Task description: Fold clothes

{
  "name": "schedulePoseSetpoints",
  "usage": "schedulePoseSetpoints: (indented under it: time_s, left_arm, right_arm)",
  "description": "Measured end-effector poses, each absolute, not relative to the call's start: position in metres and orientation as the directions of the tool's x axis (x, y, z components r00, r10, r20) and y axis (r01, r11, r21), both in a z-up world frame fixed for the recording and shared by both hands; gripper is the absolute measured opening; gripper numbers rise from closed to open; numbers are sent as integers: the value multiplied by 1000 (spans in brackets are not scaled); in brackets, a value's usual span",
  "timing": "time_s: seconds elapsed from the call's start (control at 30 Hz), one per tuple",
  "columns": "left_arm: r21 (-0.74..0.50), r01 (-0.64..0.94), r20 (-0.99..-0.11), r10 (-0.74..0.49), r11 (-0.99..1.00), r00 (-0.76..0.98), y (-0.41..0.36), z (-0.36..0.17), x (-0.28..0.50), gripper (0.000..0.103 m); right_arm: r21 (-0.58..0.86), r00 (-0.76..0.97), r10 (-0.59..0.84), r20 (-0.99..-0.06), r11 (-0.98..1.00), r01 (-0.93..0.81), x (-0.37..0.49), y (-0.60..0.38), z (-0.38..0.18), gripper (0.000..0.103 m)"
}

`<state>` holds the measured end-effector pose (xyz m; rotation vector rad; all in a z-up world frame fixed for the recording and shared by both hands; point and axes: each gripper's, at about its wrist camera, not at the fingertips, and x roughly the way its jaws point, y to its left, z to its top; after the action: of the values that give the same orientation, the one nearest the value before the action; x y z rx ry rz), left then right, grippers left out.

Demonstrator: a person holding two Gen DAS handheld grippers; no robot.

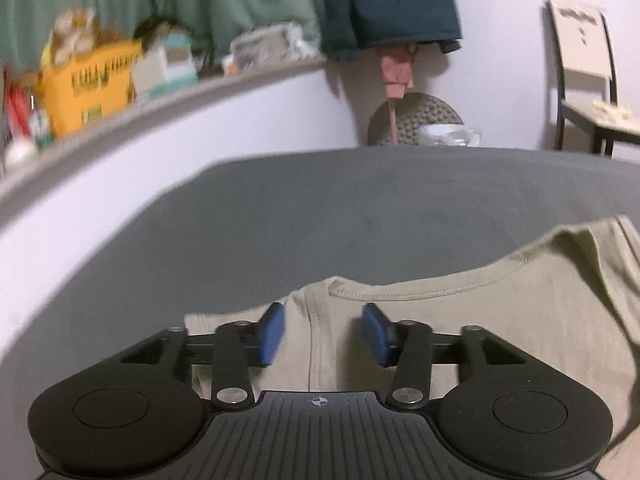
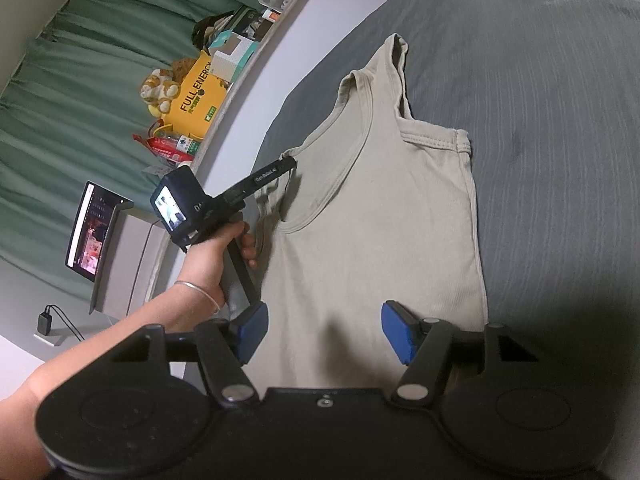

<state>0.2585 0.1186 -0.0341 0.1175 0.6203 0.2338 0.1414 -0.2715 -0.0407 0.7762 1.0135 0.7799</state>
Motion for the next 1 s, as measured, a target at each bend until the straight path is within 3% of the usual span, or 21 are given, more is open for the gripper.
schedulePoseSetpoints:
  time_s: [0.07, 0.13, 0.2, 0.23, 0.33, 0.53, 0.77, 0.8, 0.87, 0.9, 1.0]
  left_arm:
    - [180, -193, -559, 262, 964, 787, 121, -38, 265, 35]
    - [178, -199, -561, 265, 964, 784, 124, -41, 266, 25]
    - [180, -195, -569, 264, 964, 779, 126, -45, 269, 24]
    - [181, -193, -574, 263, 964, 776, 127, -47, 270, 16]
    - [175, -219, -583, 280, 960, 763, 127, -48, 277, 11]
    - [35, -317, -604, 273, 948, 749, 141, -51, 284, 10]
    - [26, -320, -620, 266, 947, 738, 144, -57, 284, 17]
    - [30, -312, -623, 262, 950, 738, 145, -56, 282, 24]
    - [27, -303, -625, 253, 953, 739, 148, -52, 278, 61]
    - [27, -312, -612, 263, 950, 746, 151, -47, 273, 99]
    - [29, -334, -560, 292, 942, 776, 163, -31, 255, 103]
  right_arm:
    - [846, 323, 846, -424, 498, -193, 141, -272, -41, 62]
    - [847, 322, 847, -423, 496, -191, 141, -272, -41, 62]
    - [849, 321, 848, -422, 494, -189, 141, -272, -42, 63]
    - [849, 321, 848, -422, 493, -188, 141, -272, -42, 63]
    - [851, 320, 849, -420, 491, -185, 141, -272, -42, 63]
    - [854, 316, 852, -417, 486, -183, 140, -271, -44, 63]
    - [846, 318, 850, -419, 493, -202, 139, -269, -43, 64]
    - [843, 319, 849, -421, 496, -208, 139, -269, -42, 64]
    - [835, 322, 846, -424, 503, -222, 138, -268, -40, 64]
    - [831, 323, 845, -426, 507, -229, 138, -267, -39, 64]
    - [819, 328, 841, -431, 517, -248, 137, -266, -37, 64]
